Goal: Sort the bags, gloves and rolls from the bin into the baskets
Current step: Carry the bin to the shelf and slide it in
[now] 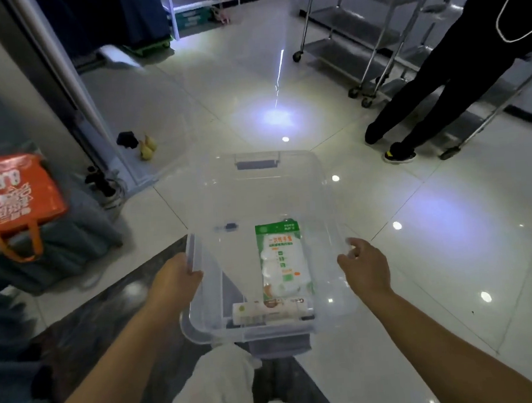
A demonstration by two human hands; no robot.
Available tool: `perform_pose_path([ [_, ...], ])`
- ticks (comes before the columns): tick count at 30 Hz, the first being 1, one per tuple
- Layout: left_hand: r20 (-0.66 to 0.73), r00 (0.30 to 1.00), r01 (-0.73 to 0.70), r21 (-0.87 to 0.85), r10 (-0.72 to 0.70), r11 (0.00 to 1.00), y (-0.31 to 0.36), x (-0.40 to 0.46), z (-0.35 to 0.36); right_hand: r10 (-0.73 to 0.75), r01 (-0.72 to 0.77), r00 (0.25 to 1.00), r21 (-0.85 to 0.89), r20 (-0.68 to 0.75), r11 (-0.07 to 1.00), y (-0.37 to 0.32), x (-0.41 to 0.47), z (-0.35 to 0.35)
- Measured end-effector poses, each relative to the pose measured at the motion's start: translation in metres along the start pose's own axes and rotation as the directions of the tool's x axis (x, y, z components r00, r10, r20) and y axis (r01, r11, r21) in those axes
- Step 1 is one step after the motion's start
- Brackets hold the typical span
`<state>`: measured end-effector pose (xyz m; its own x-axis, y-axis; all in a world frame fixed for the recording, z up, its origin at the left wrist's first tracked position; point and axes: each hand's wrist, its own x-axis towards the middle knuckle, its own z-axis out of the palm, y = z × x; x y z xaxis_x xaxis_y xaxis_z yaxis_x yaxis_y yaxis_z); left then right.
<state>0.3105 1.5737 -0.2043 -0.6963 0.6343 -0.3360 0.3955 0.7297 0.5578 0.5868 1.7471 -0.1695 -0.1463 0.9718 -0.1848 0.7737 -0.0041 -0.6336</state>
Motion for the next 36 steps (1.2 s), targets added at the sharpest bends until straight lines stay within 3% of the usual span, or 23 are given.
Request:
perform_pose_path([
  [6,-0.01,0.999,0.047,-0.013,-0.047,0.999,0.037,0.151,-0.007,-0.004,0.004,1.0,-0.024,0.009,1.0,-0.066,0.14,0.049],
  [17,0.023,0.998,0.061,-0.116,-0.059,0.991,0.143,0.423,-0.094,0.001,0.0,1.0,0.043,-0.021,0.999,-0.229,0.371,0.098],
  [26,-0.076,0.997,0.022,-0.132,-0.033,0.991,0.227,0.628,-0.108,-0.037,0.038,0.999,0.064,-0.024,0.997,-0.315,0.584,0.145],
  [36,-0.218,0.965,0.103,-0.197,-0.146,0.975,0.31,0.858,-0.168,-0.135,0.129,0.986,0.058,0.095,0.99,-0.475,0.835,0.198],
])
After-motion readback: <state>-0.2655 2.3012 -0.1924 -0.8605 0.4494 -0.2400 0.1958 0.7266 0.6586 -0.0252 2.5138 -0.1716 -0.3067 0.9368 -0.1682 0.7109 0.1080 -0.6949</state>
